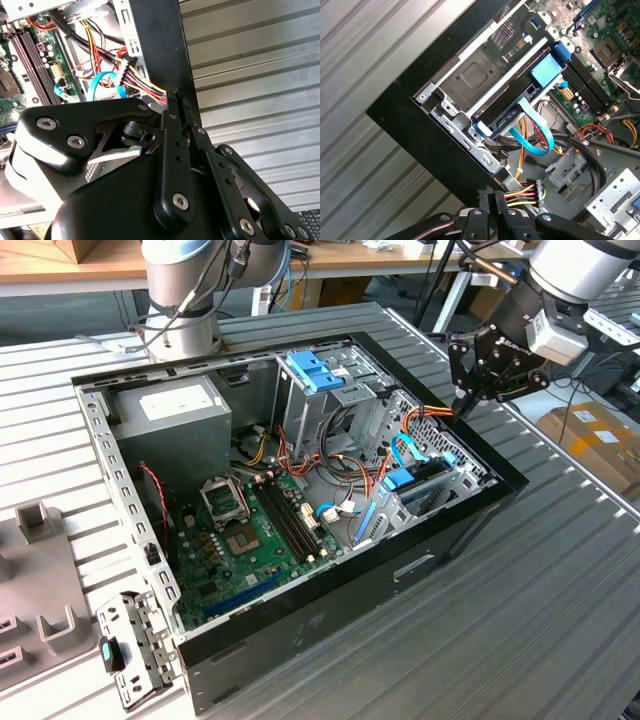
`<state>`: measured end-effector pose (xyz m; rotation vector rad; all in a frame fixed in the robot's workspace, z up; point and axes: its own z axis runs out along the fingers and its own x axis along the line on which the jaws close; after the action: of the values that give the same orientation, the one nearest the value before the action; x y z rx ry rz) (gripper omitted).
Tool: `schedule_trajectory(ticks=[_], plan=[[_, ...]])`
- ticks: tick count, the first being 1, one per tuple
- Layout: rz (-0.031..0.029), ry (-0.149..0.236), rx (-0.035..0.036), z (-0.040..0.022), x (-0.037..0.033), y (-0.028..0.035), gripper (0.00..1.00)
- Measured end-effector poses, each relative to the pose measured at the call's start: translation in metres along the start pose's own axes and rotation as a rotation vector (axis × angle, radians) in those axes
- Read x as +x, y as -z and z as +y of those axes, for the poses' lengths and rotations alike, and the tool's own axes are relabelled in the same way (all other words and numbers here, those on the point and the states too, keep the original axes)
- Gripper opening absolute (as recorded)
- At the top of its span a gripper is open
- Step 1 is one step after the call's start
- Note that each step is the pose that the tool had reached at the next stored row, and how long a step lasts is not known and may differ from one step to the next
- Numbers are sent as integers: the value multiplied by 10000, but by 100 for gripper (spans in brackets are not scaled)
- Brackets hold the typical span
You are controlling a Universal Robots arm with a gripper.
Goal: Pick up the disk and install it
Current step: 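Insert the second disk wire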
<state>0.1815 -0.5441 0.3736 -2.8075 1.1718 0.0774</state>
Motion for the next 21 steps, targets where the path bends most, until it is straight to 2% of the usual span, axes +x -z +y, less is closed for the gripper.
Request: schedule_trajectory(ticks=[7,16,18,21], plan=[[9,-122,10,84,-80,-9,16],[22,-310,27,221,-213,-34,16],[44,-624,54,230,-220,-40,16],[56,-784,67,233,-223,-40,16]])
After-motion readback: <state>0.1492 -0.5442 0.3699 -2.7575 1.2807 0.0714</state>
